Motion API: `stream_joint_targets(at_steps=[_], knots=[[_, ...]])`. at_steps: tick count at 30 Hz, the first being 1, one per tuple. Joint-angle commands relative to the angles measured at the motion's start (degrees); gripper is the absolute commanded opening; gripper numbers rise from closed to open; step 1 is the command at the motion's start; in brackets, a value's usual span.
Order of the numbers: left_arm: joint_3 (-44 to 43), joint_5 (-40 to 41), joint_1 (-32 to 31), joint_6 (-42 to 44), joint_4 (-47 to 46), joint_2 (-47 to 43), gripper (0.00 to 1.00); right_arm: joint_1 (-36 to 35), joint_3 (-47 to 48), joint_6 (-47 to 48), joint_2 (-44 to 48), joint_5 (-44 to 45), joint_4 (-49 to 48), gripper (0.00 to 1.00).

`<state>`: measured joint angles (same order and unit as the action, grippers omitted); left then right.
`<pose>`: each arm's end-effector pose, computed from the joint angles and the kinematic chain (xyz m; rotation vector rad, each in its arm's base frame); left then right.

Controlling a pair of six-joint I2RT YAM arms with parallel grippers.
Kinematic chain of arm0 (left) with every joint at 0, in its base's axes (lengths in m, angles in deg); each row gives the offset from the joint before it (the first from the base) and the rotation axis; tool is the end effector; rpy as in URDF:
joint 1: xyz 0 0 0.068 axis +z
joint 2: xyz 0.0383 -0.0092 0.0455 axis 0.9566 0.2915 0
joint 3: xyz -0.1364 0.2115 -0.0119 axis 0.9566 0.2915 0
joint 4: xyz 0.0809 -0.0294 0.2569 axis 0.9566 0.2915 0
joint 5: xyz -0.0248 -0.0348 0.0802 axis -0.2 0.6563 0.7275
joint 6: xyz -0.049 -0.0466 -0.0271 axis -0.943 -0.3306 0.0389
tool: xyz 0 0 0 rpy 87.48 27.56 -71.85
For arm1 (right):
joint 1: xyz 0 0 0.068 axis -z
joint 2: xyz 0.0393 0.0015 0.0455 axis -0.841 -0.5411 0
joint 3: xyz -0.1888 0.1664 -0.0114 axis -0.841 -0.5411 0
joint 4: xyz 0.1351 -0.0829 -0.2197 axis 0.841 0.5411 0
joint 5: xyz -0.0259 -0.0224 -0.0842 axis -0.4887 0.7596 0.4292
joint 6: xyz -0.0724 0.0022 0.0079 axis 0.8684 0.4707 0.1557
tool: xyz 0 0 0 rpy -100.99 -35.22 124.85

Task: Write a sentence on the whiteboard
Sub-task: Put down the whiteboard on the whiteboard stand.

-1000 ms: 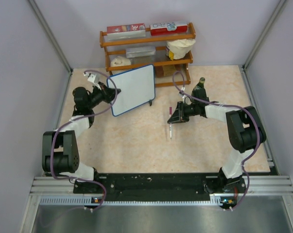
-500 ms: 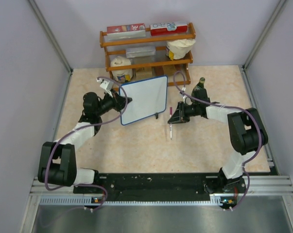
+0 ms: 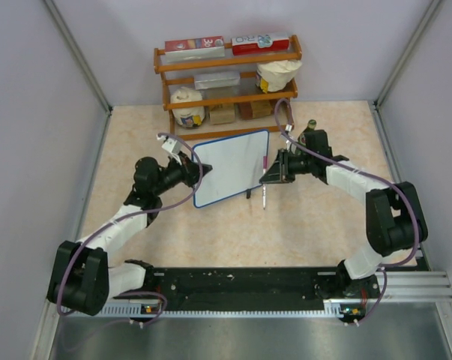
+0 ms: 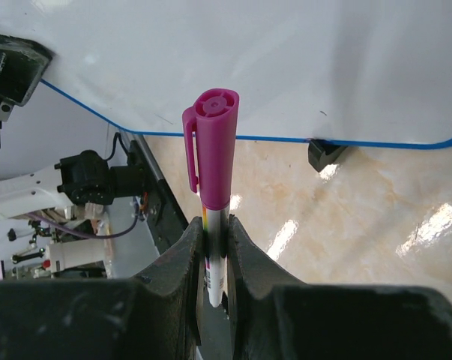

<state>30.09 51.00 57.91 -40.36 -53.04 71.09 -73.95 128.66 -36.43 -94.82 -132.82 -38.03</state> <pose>0.2755 -0.1111 0.2277 0.4044 1.6884 -0.9873 0.3215 0.1469 0.1766 -0.2957 2.3622 1.4413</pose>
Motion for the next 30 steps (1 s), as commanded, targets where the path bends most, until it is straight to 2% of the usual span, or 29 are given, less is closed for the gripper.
stream_joint_targets(at_steps=[1, 6, 13, 22, 26, 30], knots=[[1.9, 0.3, -2.7, -2.4, 2.7, -2.1, 0.0, -0.3, 1.5, -0.4, 3.7, -1.3, 0.3, 0.0], [2.1, 2.7, -5.3, -3.1, 2.7, -1.6, 0.0, -0.3, 1.7, -1.0, 4.9, -1.8, 0.4, 0.0], [1.6, 4.6, -8.7, -6.1, -2.1, 1.8, 0.0, -0.2, 1.9, -1.2, 6.4, -2.1, 0.7, 0.0], [-6.4, 3.1, -7.9, 5.6, 2.4, 6.3, 0.0, 0.2, 1.9, -1.0, 7.7, -2.2, 1.6, 0.0], [-10.9, -6.6, -3.6, 7.8, 2.8, 11.5, 0.0, 0.2, 1.8, -0.8, 7.9, -1.9, 2.0, 0.0], [-15.2, -19.7, 2.6, 5.1, -0.1, 18.3, 0.0, 0.2, 1.6, -0.5, 8.4, -1.8, 2.5, 0.0]])
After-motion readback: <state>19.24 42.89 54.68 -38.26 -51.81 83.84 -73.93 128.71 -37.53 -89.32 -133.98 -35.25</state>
